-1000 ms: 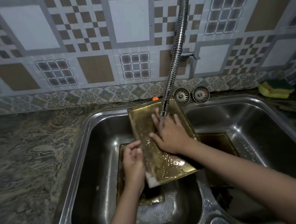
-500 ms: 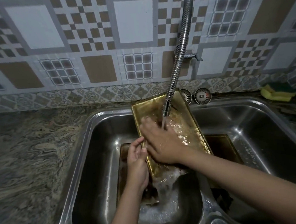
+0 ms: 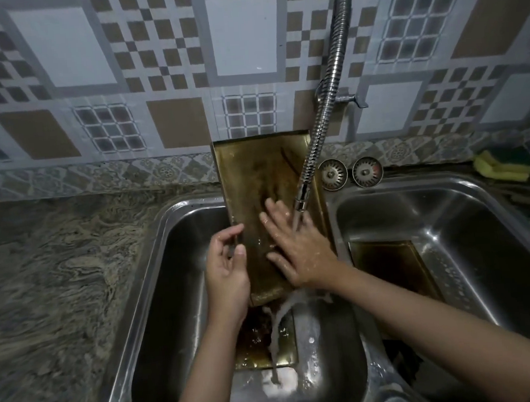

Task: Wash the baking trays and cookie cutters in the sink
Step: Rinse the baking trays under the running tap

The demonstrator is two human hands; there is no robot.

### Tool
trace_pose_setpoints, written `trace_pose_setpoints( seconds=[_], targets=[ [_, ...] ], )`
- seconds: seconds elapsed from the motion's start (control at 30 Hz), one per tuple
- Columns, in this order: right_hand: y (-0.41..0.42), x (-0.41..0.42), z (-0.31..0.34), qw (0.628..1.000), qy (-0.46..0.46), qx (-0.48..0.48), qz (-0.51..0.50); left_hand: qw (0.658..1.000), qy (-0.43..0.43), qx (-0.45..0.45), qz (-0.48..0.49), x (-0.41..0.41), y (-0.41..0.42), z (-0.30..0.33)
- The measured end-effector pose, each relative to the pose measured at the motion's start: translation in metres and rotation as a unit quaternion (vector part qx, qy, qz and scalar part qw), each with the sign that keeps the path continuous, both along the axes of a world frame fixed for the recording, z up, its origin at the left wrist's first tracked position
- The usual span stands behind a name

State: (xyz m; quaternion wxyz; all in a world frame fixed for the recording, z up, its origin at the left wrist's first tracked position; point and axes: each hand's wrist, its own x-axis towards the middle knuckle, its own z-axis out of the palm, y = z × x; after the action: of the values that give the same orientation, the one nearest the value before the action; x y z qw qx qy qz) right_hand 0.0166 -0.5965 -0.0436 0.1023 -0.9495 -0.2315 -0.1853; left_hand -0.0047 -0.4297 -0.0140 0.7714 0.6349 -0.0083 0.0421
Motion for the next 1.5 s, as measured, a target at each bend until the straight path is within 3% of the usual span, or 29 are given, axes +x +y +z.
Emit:
trace_pose_setpoints(
  seconds=[0.13, 0.3, 0.37, 0.47, 0.53, 0.6, 0.7, 0.8, 0.9, 0.97, 1.07, 1.13, 1.23, 1.3, 1.5],
  targets=[
    [-0.004, 0.026, 0.014, 0.964, 0.063, 0.201, -0.161, 0.998, -0.024, 0.055, -0.009, -0.009, -0.005, 0.002],
    [0.039, -0.004, 0.020, 0.970, 0.180, 0.161, 0.008, 0.993, 0.091, -0.051, 0.048, -0.014, -0.017, -0.005],
    [0.025, -0.022, 0.017, 0.970, 0.222, 0.084, 0.054, 0.978, 0.160, -0.104, 0.079, -0.011, -0.005, -0.009],
    [-0.013, -0.036, 0.021, 0.983, 0.182, -0.001, -0.022, 0.964, 0.219, -0.110, 0.104, -0.015, 0.012, -0.012],
    [-0.033, -0.039, 0.023, 0.974, 0.191, 0.018, -0.117, 0.956, 0.251, -0.108, 0.102, -0.017, 0.019, -0.018],
    [-0.042, -0.041, 0.027, 0.942, 0.269, 0.125, -0.158, 0.945, 0.298, -0.105, 0.088, -0.018, 0.022, -0.025],
    [-0.040, -0.049, 0.023, 0.848, 0.378, 0.343, -0.143, 0.929, 0.355, -0.080, 0.066, -0.019, 0.022, -0.032],
    [-0.034, -0.058, 0.015, 0.788, 0.363, 0.470, -0.160, 0.923, 0.378, -0.052, 0.046, -0.020, 0.022, -0.038],
    [-0.032, -0.064, 0.025, 0.760, 0.328, 0.539, -0.157, 0.919, 0.392, -0.036, -0.012, -0.017, 0.025, -0.043],
    [-0.031, -0.066, 0.035, 0.792, 0.296, 0.518, -0.132, 0.918, 0.390, -0.007, -0.063, -0.018, 0.024, -0.044],
    [-0.019, -0.070, 0.043, 0.874, 0.231, 0.411, -0.115, 0.932, 0.343, 0.039, -0.105, -0.020, 0.016, -0.036],
    [-0.003, -0.073, 0.041, 0.911, 0.204, 0.343, -0.105, 0.948, 0.278, -0.032, -0.150, -0.020, 0.008, -0.022],
    [0.018, -0.080, 0.032, 0.943, 0.183, 0.269, -0.068, 0.942, 0.216, -0.124, -0.226, -0.016, 0.001, 0.004],
    [0.023, -0.082, 0.028, 0.947, 0.182, 0.262, -0.041, 0.946, 0.207, -0.120, -0.220, -0.014, -0.002, 0.014],
    [0.022, -0.084, 0.027, 0.882, 0.294, 0.367, 0.018, 0.953, 0.217, -0.181, -0.111, -0.015, -0.001, 0.005]
  ],
)
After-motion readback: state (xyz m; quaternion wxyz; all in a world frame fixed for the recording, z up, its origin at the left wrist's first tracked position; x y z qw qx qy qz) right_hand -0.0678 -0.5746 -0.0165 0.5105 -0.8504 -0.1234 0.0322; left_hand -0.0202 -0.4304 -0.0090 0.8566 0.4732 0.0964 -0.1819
